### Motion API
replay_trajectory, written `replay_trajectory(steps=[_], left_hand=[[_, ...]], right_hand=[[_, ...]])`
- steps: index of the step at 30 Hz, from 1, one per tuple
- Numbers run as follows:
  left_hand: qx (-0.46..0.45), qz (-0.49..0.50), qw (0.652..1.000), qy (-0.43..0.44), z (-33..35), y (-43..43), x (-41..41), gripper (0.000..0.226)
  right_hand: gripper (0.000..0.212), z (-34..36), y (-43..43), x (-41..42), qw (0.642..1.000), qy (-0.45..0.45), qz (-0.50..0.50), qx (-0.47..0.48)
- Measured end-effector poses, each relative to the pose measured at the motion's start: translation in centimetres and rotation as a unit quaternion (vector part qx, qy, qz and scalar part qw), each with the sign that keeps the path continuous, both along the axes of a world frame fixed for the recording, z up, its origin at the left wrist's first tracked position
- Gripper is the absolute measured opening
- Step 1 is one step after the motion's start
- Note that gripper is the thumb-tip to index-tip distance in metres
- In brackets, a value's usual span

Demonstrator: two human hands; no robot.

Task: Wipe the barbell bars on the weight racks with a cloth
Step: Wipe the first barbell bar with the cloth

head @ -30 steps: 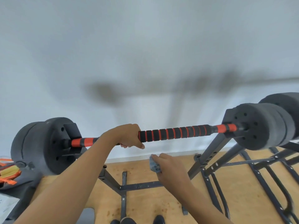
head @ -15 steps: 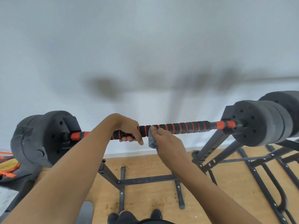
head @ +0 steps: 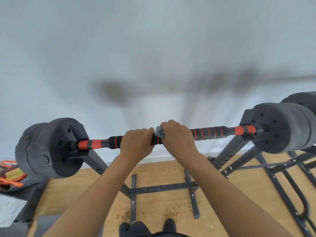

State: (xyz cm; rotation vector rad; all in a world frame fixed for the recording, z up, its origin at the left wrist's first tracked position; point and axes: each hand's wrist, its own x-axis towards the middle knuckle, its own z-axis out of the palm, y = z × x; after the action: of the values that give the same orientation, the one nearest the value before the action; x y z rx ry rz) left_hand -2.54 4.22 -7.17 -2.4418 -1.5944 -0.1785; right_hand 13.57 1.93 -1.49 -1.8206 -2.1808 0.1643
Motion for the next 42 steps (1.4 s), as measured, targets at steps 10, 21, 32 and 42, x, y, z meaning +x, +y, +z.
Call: replay_trajectory(steps=[10, 21, 32, 42], left_hand=[[-0.416, 0.02, 0.908, -0.057, 3.8, 4.3, 0.2, 0.017], [-0.602, 0.017, 0.792, -0.095, 4.6, 6.3, -0.2, 0.022], [-0.531, -0.007, 0.84, -0.116, 4.9, 5.0, -0.4, 0.024], [-0.06, -0.023, 0.998, -0.015, 1.5, -0.5, 2.0, 0.036]], right_hand=[[0.08, -4.0, -5.1, 1.8, 0.998, 0.049, 0.02, 0.03], [0.026, 0.5, -1.2, 0.7, 0.999, 0.022, 0.029, -0.034], [0.058, -3.2, -7.2, 4.1, 0.992, 0.092, 0.035, -0.074], [0.008, 2.1, 3.2, 3.6, 0.995, 0.063, 0.016, -0.078]])
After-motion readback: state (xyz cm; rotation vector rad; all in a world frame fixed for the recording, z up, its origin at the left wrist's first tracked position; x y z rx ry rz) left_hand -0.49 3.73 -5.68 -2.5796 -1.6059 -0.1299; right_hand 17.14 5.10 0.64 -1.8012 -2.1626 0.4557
